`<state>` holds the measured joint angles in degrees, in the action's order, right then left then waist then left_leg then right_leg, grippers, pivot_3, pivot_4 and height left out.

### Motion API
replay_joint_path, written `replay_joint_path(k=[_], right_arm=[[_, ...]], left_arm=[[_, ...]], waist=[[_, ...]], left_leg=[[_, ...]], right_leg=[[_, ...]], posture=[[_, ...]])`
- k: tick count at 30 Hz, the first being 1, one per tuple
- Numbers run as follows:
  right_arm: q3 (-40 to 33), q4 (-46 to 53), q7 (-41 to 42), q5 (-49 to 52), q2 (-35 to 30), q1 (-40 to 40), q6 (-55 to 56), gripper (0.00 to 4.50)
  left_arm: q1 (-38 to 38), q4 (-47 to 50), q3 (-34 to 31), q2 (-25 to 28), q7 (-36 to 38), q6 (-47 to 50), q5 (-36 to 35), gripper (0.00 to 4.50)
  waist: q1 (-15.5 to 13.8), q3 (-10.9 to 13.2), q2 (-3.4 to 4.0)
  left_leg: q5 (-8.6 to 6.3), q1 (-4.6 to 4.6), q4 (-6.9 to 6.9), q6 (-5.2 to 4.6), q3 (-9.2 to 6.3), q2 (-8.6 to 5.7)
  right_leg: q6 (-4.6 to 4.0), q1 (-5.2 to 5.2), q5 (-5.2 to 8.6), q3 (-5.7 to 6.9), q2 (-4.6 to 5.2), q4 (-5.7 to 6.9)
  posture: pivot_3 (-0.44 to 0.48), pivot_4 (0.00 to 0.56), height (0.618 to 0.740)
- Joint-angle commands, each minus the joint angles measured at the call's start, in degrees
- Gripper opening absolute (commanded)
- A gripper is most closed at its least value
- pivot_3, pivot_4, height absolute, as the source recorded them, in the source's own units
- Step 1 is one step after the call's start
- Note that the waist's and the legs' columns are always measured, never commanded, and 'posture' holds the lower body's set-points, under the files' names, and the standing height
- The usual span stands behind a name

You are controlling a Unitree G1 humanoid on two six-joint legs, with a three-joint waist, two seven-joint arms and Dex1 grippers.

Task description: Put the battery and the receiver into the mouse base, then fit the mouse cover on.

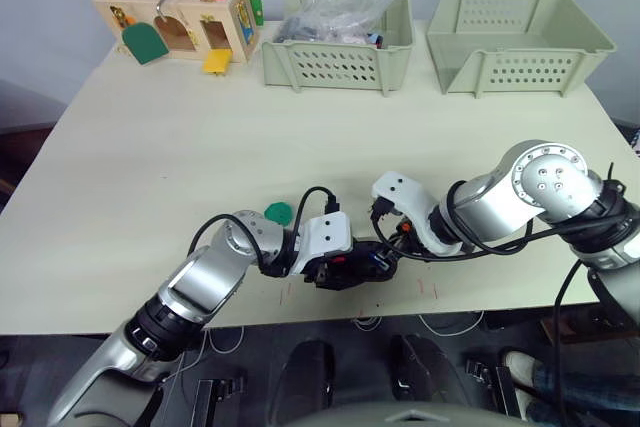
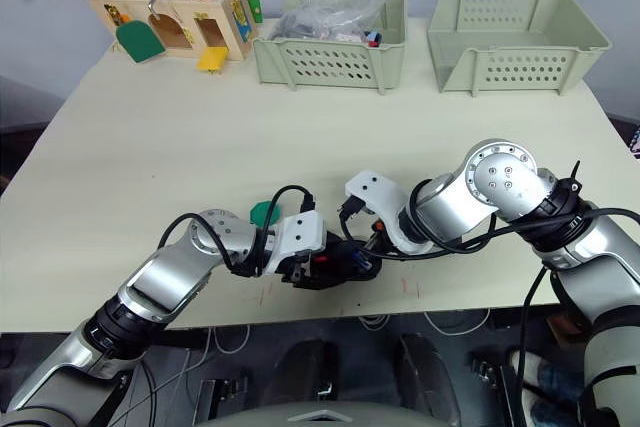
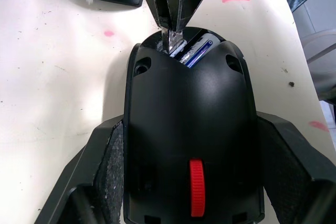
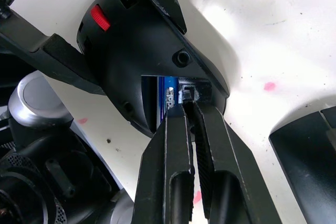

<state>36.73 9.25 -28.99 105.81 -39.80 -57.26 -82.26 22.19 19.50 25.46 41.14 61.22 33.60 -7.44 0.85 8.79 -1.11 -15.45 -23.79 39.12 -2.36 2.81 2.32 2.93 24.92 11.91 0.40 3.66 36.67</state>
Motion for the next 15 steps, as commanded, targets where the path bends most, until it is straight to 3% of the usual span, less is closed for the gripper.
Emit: replay_joint_path(k=[1,15], right_arm=[[2.00,1.25,0.45,0.68,1.62,-0.04,-0.27,0.00],[0.95,-2.47,1.93,-1.12,3.39,-2.83,-1.98,0.00]], left_arm=[[-0.51,-1.34,0.67,0.82,-1.01,2.11,1.83,2.87],[-0.44,-0.49,0.58,0.57,-1.33,3.27,1.60,2.87]], waist=[[0.00,0.00,0.00],[0.05,-0.01,0.00]], left_leg=[[0.00,0.00,0.00,0.00,0.00,0.00],[0.00,0.01,0.00,0.00,0.00,0.01]], right_leg=[[0.00,0.00,0.00,0.00,0.00,0.00],[-0.01,0.00,0.00,0.00,0.00,0.00]], posture=[[0.000,0.150,0.740],[0.000,0.150,0.740]])
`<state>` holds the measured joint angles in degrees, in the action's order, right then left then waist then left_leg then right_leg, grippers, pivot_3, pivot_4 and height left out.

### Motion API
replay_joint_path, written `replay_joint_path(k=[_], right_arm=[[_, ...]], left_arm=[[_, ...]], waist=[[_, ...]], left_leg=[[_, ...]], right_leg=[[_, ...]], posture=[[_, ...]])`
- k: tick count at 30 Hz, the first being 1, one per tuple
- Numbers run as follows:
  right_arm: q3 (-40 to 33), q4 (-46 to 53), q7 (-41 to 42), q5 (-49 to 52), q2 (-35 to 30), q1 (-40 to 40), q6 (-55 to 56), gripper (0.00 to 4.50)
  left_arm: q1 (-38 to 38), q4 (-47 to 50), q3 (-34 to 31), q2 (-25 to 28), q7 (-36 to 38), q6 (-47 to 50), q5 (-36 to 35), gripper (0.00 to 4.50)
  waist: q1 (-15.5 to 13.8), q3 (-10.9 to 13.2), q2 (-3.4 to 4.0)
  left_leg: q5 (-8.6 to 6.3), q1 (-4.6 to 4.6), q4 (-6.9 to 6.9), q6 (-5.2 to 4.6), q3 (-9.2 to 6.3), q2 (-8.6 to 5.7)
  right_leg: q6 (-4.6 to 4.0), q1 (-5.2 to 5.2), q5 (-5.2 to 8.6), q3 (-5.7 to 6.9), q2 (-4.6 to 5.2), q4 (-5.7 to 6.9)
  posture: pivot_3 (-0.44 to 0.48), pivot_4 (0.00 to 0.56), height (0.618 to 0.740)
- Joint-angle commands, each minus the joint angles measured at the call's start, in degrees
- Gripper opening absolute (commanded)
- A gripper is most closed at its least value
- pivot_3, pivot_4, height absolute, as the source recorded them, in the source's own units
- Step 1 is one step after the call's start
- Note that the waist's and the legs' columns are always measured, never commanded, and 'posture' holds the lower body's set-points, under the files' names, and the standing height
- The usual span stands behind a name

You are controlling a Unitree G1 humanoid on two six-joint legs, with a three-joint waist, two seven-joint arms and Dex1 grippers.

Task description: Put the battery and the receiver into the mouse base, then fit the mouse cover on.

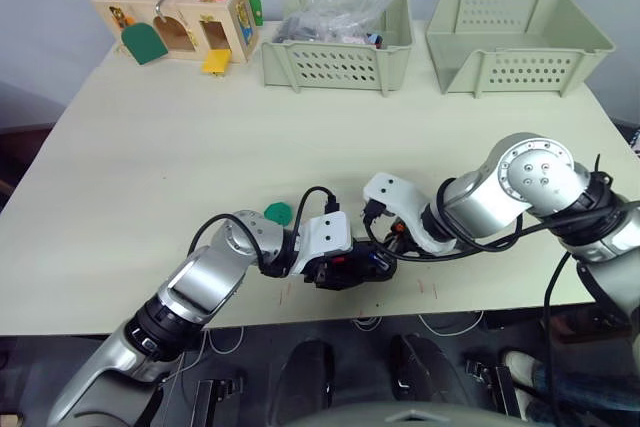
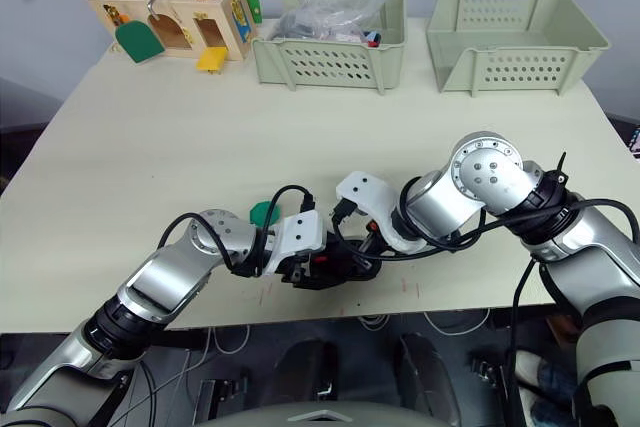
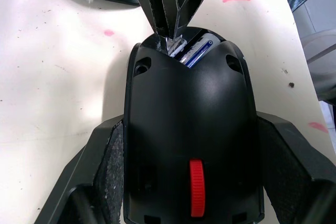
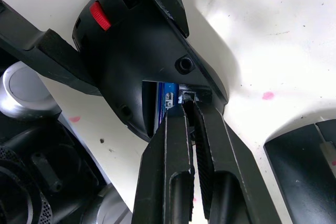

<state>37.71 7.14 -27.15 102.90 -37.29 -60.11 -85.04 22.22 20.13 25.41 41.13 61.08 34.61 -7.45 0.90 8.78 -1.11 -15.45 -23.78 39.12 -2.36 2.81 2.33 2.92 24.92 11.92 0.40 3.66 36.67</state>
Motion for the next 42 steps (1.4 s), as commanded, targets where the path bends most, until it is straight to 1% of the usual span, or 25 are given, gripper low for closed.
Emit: replay_joint_path(k=[1,10,24,34,36,39,42], right_arm=[[-0.05,-0.97,-0.66,3.27,0.63,0.10,1.70,0.00],[1.84,0.82,-4.98,10.04,-3.24,0.92,5.64,0.00],[2.36,3.07,-2.74,10.10,-4.37,1.42,7.64,0.00],[3.75,2.35,-4.45,10.10,-3.80,1.23,7.60,0.00],[3.73,2.04,-4.53,9.37,-3.77,0.94,7.12,0.00],[3.27,1.77,-3.04,4.38,-3.76,-0.10,4.05,0.00],[2.48,1.36,-1.53,2.74,-3.32,-0.13,2.89,0.00]], left_arm=[[-0.48,-1.04,0.63,0.55,-1.22,2.41,1.55,2.87],[-0.24,-1.02,0.66,0.28,-1.26,2.94,1.45,2.87],[-0.39,-0.34,0.56,0.21,-1.31,3.77,1.18,2.87],[-0.27,-0.40,0.67,-0.12,-1.50,3.96,1.22,2.87],[-0.41,-0.19,0.60,0.01,-1.49,3.93,1.22,2.87],[-0.43,-0.08,0.58,0.05,-1.51,3.99,1.20,2.87],[-0.52,0.06,0.56,0.12,-1.53,4.00,1.19,2.87]], waist=[[0.00,0.00,0.00],[-0.03,0.01,-0.01],[-0.07,0.02,-0.01],[-0.07,0.01,-0.01],[-0.07,0.01,-0.01],[-0.08,0.01,-0.01],[-0.09,0.01,-0.01]], left_leg=[[0.00,0.00,0.00,0.00,0.00,0.00],[0.00,-0.03,0.00,0.00,0.00,0.00],[0.00,-0.05,0.00,0.00,0.00,0.00],[0.00,-0.05,0.00,0.00,0.00,0.00],[0.00,-0.05,0.00,0.00,0.00,0.00],[0.00,-0.04,0.00,0.00,0.00,0.00],[0.00,-0.05,0.00,0.00,0.00,0.00]], right_leg=[[0.00,0.00,0.00,0.00,0.00,0.00],[0.01,0.01,0.00,0.00,0.00,0.00],[0.00,0.02,0.00,0.00,0.01,-0.04],[-0.01,0.01,0.00,0.00,0.01,-0.04],[-0.01,0.01,0.00,0.00,0.01,-0.04],[0.00,0.01,0.00,0.00,0.01,-0.04],[-0.01,0.01,0.00,0.00,0.02,-0.04]], posture=[[0.000,0.150,0.740],[0.000,0.150,0.740],[0.000,0.150,0.740],[0.000,0.150,0.740],[0.000,0.150,0.740],[0.000,0.150,0.740],[0.000,0.150,0.740]])
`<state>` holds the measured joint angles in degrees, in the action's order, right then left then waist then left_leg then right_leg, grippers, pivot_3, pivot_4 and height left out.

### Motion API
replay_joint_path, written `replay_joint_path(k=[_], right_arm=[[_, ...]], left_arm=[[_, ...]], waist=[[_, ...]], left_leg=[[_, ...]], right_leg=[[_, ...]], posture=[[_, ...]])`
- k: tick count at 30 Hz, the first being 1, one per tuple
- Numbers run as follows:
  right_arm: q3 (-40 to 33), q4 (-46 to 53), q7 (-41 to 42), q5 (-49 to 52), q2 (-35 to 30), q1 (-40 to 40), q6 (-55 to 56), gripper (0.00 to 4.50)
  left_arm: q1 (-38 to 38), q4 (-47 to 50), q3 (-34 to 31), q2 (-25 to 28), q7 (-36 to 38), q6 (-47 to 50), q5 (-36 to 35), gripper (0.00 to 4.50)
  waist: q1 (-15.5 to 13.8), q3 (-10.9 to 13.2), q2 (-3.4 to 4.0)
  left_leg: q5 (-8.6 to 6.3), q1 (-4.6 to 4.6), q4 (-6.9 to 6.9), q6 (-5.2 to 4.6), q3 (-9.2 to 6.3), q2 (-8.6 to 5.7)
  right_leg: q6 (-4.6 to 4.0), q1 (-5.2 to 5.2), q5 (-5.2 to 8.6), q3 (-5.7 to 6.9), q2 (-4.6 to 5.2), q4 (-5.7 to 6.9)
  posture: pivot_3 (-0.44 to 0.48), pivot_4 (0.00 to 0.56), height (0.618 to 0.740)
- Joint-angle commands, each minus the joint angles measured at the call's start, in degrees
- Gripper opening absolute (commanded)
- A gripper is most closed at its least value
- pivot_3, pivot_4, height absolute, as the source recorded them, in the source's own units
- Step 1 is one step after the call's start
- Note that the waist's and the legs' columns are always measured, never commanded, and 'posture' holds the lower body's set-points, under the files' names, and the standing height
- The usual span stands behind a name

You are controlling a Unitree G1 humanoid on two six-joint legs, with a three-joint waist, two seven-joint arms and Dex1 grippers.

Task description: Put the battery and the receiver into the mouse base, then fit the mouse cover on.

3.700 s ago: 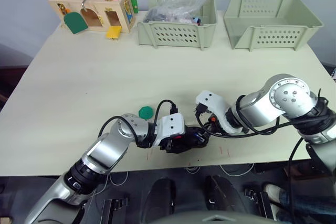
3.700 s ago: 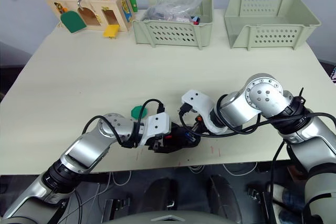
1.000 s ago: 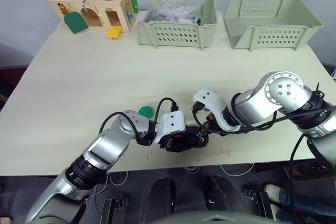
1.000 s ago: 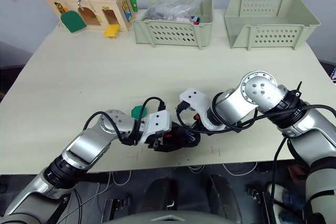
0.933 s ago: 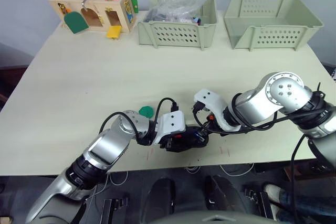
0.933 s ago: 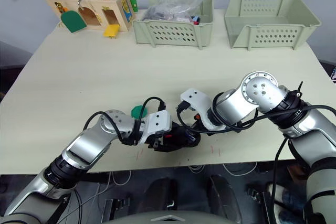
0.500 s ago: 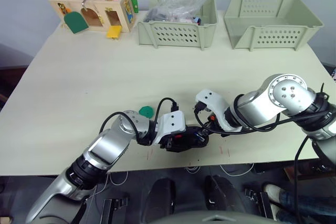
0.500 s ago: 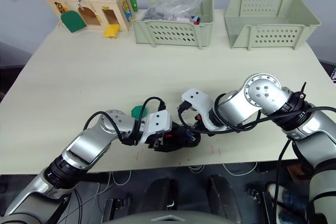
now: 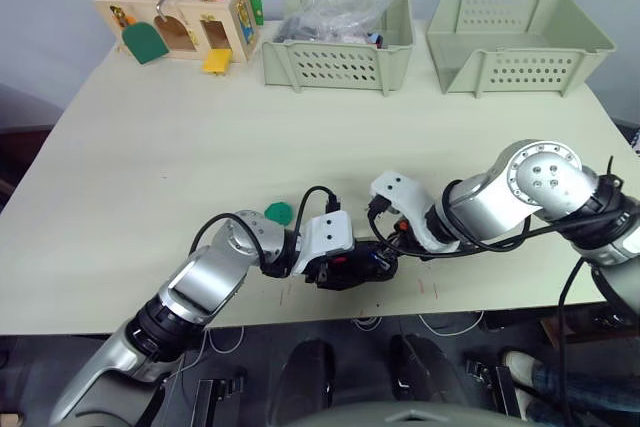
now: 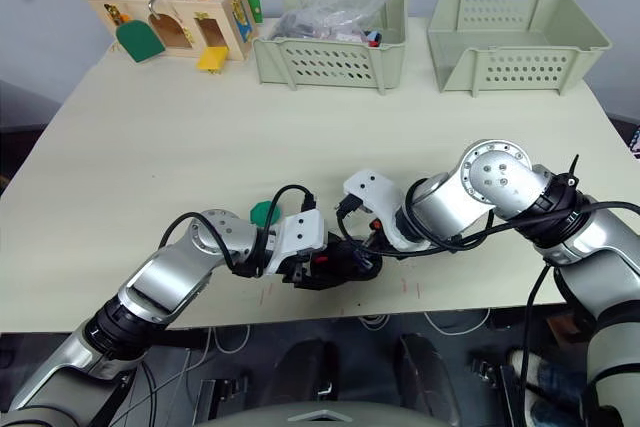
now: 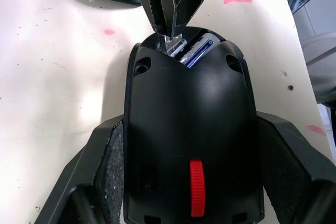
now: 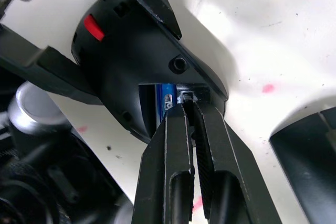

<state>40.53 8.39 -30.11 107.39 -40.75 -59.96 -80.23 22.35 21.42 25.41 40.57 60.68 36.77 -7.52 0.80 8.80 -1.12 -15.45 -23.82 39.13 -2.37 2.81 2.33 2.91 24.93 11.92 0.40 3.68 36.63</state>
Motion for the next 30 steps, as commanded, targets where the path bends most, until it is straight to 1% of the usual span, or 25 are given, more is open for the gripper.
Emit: replay_joint_path(k=[1,6,12,22,24,25,26,28,30], right_arm=[[-0.55,0.20,1.96,-2.66,0.35,-0.45,-2.50,0.00],[-1.46,0.77,4.28,-5.71,1.28,-0.42,-4.63,0.00],[-1.05,0.73,4.10,-2.40,1.48,0.90,-3.49,0.00],[-0.04,0.71,3.80,-5.41,3.49,2.54,-4.78,0.00],[-0.36,0.32,4.96,-5.51,3.97,2.58,-5.43,0.70],[-0.65,0.24,5.05,-5.80,4.14,2.72,-5.54,0.89],[-0.94,0.22,5.09,-6.14,4.30,2.87,-5.69,1.28],[-2.44,0.86,5.85,-7.17,4.13,2.70,-5.91,2.28],[-4.70,1.99,7.45,-6.21,1.68,1.94,-6.36,2.95]], left_arm=[[-0.66,-1.20,0.56,0.68,-1.14,1.85,1.25,2.87],[-0.60,-1.32,0.61,0.61,-1.18,1.75,1.28,2.87],[-0.61,-1.34,0.59,0.54,-1.24,1.79,1.25,2.87],[-0.84,-1.59,0.79,0.48,-1.42,1.51,1.52,2.87],[-0.81,-1.63,0.82,0.46,-1.39,1.54,1.50,2.87],[-0.80,-1.67,0.81,0.43,-1.40,1.55,1.49,2.87],[-0.80,-1.69,0.80,0.42,-1.41,1.56,1.48,2.87],[-0.75,-1.82,0.83,0.38,-1.43,1.52,1.54,2.87],[-0.77,-1.79,0.86,0.31,-1.48,1.61,1.52,2.87]], waist=[[-0.01,0.00,0.00],[-0.01,0.00,0.00],[0.00,0.00,0.00],[0.00,-0.02,-0.01],[0.01,-0.02,0.00],[0.01,-0.02,0.00],[0.00,-0.03,-0.01],[0.01,-0.03,-0.02],[-0.01,0.01,0.02]], left_leg=[[0.00,0.00,0.00,0.00,0.00,0.00],[0.00,-0.01,0.00,0.00,0.00,-0.01],[0.00,0.00,0.00,0.00,0.00,-0.01],[0.00,0.03,0.00,0.00,0.00,-0.01],[0.00,0.04,0.00,0.00,0.00,-0.01],[0.00,0.03,0.00,0.00,-0.01,-0.01],[0.00,0.05,0.00,0.00,0.00,-0.01],[0.00,0.07,0.00,0.00,-0.02,-0.01],[0.00,0.04,0.00,0.00,-0.03,-0.01]], right_leg=[[0.00,0.00,0.00,0.00,0.00,0.00],[0.00,0.00,0.00,0.00,0.00,0.00],[0.01,0.00,0.00,0.00,0.01,0.00],[0.02,-0.02,-0.01,0.00,0.00,0.00],[0.01,-0.03,-0.01,0.00,0.00,0.00],[0.01,-0.03,-0.01,0.01,0.00,0.00],[0.01,-0.04,-0.01,0.00,0.00,0.00],[0.00,-0.07,0.00,0.02,0.00,0.00],[-0.01,-0.06,0.01,0.03,0.00,0.00]], posture=[[0.000,0.150,0.740],[0.000,0.150,0.740],[0.000,0.150,0.740],[0.000,0.150,0.740],[0.000,0.150,0.740],[0.000,0.150,0.740],[0.000,0.150,0.740],[0.000,0.150,0.740],[0.000,0.150,0.740]])
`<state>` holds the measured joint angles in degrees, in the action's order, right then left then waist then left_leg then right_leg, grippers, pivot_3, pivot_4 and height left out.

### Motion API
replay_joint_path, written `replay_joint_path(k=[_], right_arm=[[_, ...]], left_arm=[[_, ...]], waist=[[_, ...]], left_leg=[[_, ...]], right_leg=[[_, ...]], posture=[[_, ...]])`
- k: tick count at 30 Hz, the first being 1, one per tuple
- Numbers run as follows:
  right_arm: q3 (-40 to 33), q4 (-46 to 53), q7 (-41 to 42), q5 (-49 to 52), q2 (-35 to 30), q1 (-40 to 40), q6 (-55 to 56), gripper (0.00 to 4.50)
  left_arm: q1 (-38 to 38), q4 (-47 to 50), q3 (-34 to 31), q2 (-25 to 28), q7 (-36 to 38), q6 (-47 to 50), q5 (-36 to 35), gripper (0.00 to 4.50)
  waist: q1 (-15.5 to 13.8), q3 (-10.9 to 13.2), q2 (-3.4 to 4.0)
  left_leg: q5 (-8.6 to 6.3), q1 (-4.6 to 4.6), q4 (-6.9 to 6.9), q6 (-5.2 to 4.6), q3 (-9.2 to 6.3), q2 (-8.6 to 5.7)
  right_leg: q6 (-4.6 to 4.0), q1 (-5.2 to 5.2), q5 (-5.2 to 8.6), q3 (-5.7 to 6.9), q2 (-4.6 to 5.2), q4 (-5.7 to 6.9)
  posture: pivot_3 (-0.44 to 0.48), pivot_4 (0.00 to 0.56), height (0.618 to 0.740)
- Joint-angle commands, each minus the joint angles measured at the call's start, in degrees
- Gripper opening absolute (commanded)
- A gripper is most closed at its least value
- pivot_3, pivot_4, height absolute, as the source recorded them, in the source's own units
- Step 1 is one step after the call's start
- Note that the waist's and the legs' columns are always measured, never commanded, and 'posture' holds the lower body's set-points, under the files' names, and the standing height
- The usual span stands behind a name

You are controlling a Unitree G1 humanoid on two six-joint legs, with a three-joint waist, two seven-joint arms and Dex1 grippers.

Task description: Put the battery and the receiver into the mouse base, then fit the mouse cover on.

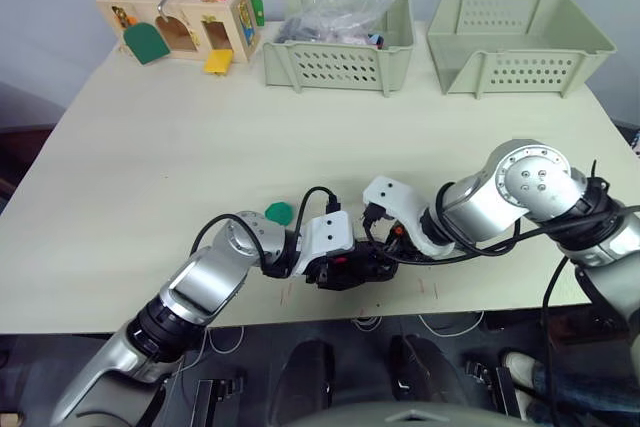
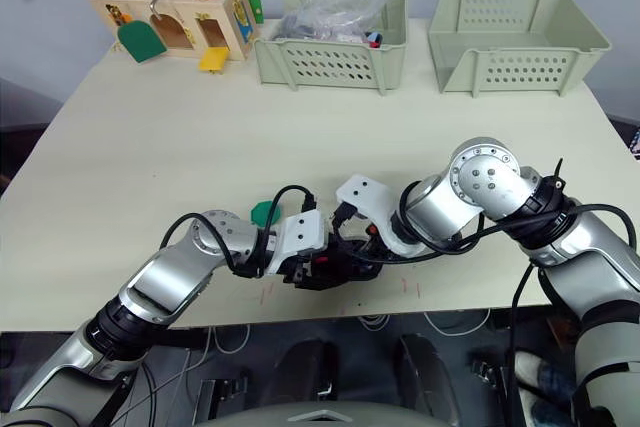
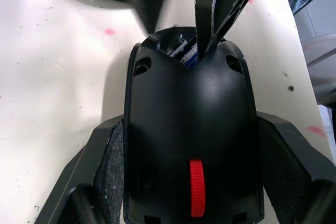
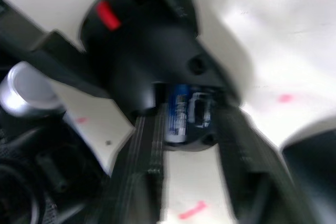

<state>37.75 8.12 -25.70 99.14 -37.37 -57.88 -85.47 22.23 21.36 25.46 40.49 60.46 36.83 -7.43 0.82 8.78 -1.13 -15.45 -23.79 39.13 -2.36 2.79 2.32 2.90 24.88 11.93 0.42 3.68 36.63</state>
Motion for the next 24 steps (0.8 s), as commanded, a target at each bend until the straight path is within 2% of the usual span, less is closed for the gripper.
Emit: replay_joint_path(k=[1,6,7,9,11,13,15,16,17,20,21,22,24], right_arm=[[-3.85,3.30,3.28,1.54,-3.04,-0.05,-0.62,3.36],[-10.26,12.17,11.48,0.90,-11.44,1.50,-0.86,3.36],[-13.25,16.82,14.64,-1.27,-13.24,4.10,0.43,3.36],[-21.73,23.02,18.27,-4.40,-14.87,14.15,7.57,3.36],[-25.34,31.31,27.91,-15.46,-17.60,20.60,14.46,3.36],[-29.82,32.64,33.06,-18.22,-18.19,27.94,18.15,3.36],[-32.46,33.93,41.55,-24.59,-18.40,36.15,24.85,3.36],[-34.08,34.30,43.00,-29.43,-16.51,40.66,29.92,3.36],[-32.75,34.80,46.17,-36.88,-16.32,44.64,35.80,3.36],[-29.11,31.56,50.77,-49.51,-11.70,51.85,46.53,3.36],[-27.51,30.35,53.37,-52.39,-10.45,52.90,49.20,2.85],[-26.20,28.62,53.92,-54.96,-8.76,53.20,50.80,2.60],[-23.88,25.72,56.93,-59.83,-6.57,53.50,54.63,1.60]], left_arm=[[-0.69,-1.74,0.81,0.41,-1.26,1.52,1.44,2.87],[-0.90,-1.87,0.75,0.49,-1.27,1.30,1.42,2.87],[-0.96,-1.93,0.75,0.52,-1.27,1.17,1.43,2.87],[-0.93,-2.06,0.78,0.40,-1.31,1.05,1.36,2.87],[-0.90,-2.18,0.89,0.34,-1.36,0.99,1.38,2.87],[-0.97,-2.18,0.79,0.42,-1.35,0.95,1.28,2.87],[-0.88,-2.38,0.73,0.50,-1.28,0.74,1.34,2.87],[-0.83,-2.49,0.79,0.53,-1.27,0.56,1.42,2.87],[-0.73,-2.56,0.80,0.54,-1.18,0.53,1.38,2.87],[-0.52,-2.80,0.85,0.62,-0.95,0.31,1.38,2.87],[-0.47,-2.91,0.91,0.63,-0.89,0.22,1.45,2.87],[-0.47,-2.99,0.96,0.67,-0.84,0.09,1.51,2.87],[-0.45,-3.09,1.02,0.67,-0.77,0.01,1.54,2.87]], waist=[[-0.04,0.04,0.03],[-0.14,0.09,0.04],[-0.15,0.09,0.04],[-0.65,0.03,-0.10],[-0.59,0.08,-0.01],[-0.65,0.08,0.00],[-0.59,0.06,-0.03],[-0.65,0.02,-0.10],[-0.62,0.00,-0.11],[-0.52,-0.01,-0.08],[-0.51,0.00,-0.06],[-0.53,0.00,-0.07],[-0.55,0.00,-0.07]], left_leg=[[0.00,-0.05,0.00,0.00,0.02,-0.01],[0.00,-0.10,0.00,0.00,0.00,-0.02],[0.00,-0.06,0.00,0.00,-0.01,-0.02],[0.00,-0.09,-0.01,0.00,-0.08,-0.01],[-0.01,-0.09,-0.02,0.00,-0.20,0.01],[-0.01,-0.09,-0.01,0.00,-0.07,-0.05],[0.00,-0.02,0.01,0.00,-0.06,-0.04],[0.00,0.00,0.02,0.00,-0.08,-0.04],[0.00,0.03,0.04,0.00,-0.11,-0.03],[0.00,0.07,0.05,0.00,-0.07,-0.01],[0.00,0.07,0.06,0.01,-0.09,-0.01],[0.00,0.07,0.05,0.01,-0.06,-0.02],[0.00,0.07,0.06,0.01,-0.07,-0.02]], right_leg=[[0.01,0.05,-0.01,-0.02,0.01,0.00],[0.03,0.06,-0.02,0.01,0.01,-0.07],[0.01,0.04,-0.01,0.01,0.01,-0.07],[-0.03,0.03,0.03,0.06,0.01,-0.09],[0.05,-0.11,0.00,0.19,0.00,-0.21],[0.09,-0.07,0.00,0.08,0.03,-0.21],[0.10,-0.12,0.00,0.07,0.02,-0.23],[0.13,-0.16,0.03,0.08,0.01,-0.23],[0.26,-0.20,0.12,0.10,-0.02,-0.24],[0.20,-0.19,0.21,0.06,-0.06,-0.20],[0.21,-0.19,0.21,0.07,-0.08,-0.20],[0.21,-0.19,0.21,0.04,-0.08,-0.20],[0.19,-0.19,0.21,0.06,-0.09,-0.20]], posture=[[0.000,0.150,0.740],[0.000,0.150,0.740],[0.000,0.150,0.740],[0.000,0.150,0.740],[0.000,0.150,0.740],[0.000,0.150,0.740],[0.000,0.150,0.740],[0.000,0.150,0.740],[0.000,0.150,0.740],[0.000,0.150,0.740],[0.000,0.150,0.740],[0.000,0.150,0.740],[0.000,0.150,0.740]])
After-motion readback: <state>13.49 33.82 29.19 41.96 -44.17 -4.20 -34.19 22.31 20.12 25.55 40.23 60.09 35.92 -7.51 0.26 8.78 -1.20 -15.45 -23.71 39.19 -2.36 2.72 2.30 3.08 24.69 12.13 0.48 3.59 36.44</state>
